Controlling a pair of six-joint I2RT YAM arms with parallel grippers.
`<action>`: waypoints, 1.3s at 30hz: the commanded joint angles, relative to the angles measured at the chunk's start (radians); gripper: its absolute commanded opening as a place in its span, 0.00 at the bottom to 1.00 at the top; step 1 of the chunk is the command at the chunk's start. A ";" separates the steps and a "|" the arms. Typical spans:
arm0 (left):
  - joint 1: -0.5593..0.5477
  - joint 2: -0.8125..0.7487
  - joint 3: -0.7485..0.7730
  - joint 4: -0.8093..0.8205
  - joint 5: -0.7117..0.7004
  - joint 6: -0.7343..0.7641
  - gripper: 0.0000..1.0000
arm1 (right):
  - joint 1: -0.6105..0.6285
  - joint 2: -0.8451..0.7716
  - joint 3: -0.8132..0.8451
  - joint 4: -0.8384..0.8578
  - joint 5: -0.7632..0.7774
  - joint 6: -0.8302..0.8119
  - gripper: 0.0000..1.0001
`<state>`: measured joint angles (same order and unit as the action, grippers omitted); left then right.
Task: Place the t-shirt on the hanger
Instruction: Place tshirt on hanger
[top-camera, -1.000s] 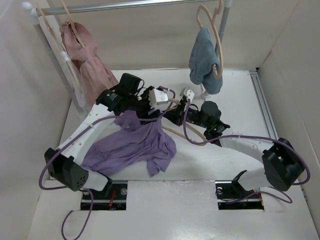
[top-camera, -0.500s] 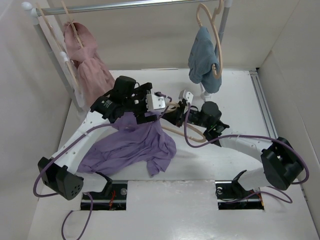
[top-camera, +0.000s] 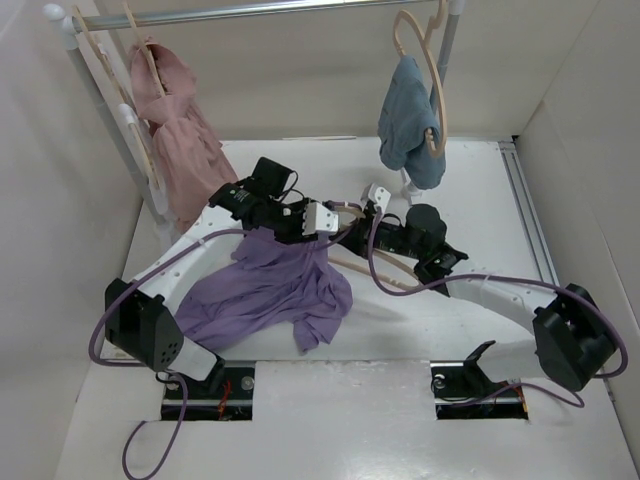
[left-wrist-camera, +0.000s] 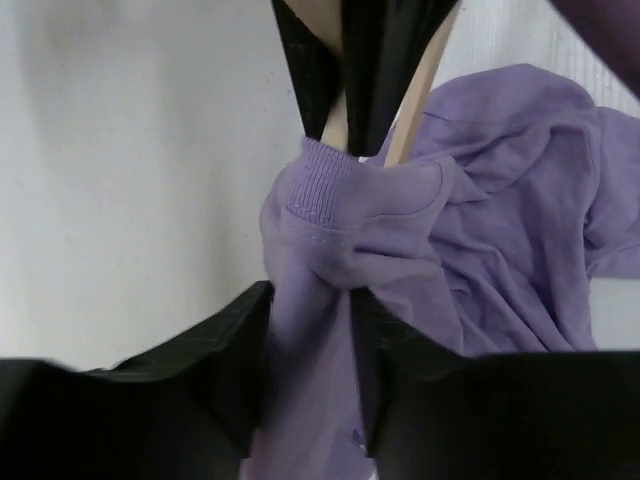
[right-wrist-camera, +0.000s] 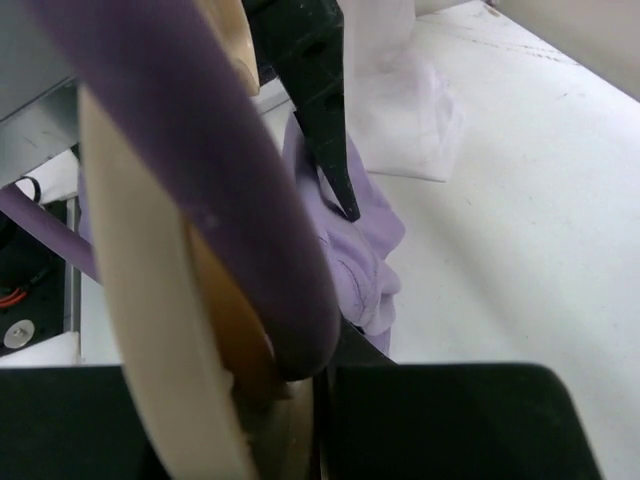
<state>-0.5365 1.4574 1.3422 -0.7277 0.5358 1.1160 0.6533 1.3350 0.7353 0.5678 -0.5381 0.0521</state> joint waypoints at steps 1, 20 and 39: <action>-0.019 -0.018 -0.008 -0.122 0.091 0.094 0.30 | -0.012 -0.063 0.026 0.124 0.030 0.006 0.00; 0.050 -0.270 -0.178 0.139 0.092 -0.203 0.00 | -0.032 -0.105 0.157 -0.234 0.243 -0.038 0.84; 0.089 -0.410 -0.396 0.309 -0.017 -0.567 0.00 | 0.198 -0.090 0.061 -0.596 0.414 -0.042 0.40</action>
<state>-0.4587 1.0786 0.9501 -0.4950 0.5220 0.6292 0.8486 1.2091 0.7860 -0.0429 -0.1307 0.0078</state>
